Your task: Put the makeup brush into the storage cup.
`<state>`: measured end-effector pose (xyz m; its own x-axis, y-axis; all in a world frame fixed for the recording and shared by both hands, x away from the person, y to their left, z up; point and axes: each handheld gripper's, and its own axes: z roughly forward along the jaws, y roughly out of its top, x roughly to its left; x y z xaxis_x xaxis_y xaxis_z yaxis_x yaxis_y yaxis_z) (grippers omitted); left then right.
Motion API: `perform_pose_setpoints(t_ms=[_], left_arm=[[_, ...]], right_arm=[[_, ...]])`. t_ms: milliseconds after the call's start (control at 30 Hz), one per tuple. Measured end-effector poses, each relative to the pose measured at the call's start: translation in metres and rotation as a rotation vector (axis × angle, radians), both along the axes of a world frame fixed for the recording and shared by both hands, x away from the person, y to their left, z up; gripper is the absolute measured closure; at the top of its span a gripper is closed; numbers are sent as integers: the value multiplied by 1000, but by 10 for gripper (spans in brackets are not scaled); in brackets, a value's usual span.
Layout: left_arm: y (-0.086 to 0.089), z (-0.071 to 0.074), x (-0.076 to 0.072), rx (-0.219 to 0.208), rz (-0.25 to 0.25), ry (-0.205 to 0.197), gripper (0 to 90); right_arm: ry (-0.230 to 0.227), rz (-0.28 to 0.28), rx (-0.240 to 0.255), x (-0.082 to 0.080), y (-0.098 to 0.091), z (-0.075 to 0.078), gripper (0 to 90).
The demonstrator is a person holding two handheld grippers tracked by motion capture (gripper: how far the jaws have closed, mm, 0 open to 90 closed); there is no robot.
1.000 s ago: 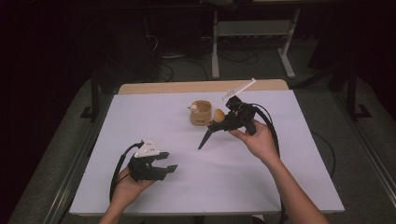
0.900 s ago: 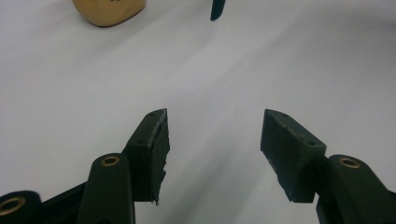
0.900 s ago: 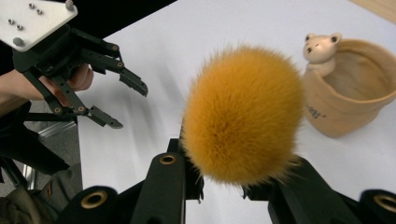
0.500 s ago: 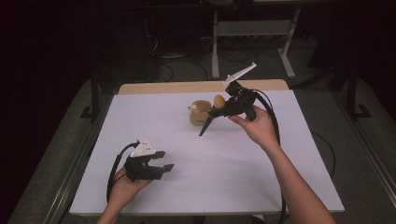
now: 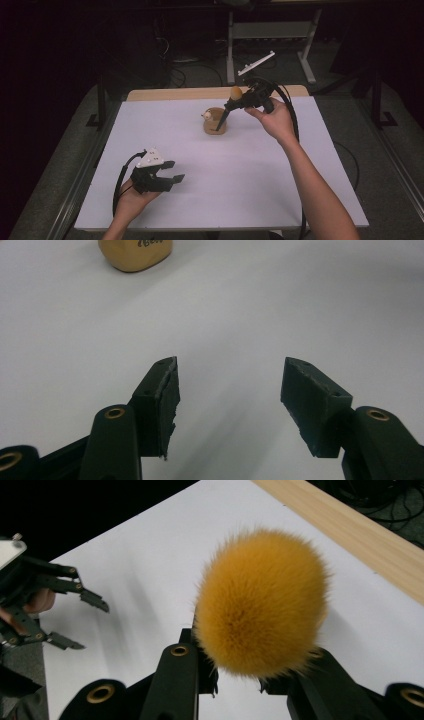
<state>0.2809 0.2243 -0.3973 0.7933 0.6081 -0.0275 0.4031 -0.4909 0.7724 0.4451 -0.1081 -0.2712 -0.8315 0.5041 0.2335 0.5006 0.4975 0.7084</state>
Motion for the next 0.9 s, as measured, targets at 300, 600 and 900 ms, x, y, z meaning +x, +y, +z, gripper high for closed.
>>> perform_pose_setpoints(t_ms=[300,600,900], left_arm=[[2,0,0,-12,8,-1,397],[4,1,0,-5,5,-4,396],[4,1,0,-15,10,-7,396]], right_arm=[[4,-46,-18,19,0,9,722],[2,-84,-36,36,4,16,722],[3,-122,-36,51,7,18,722]])
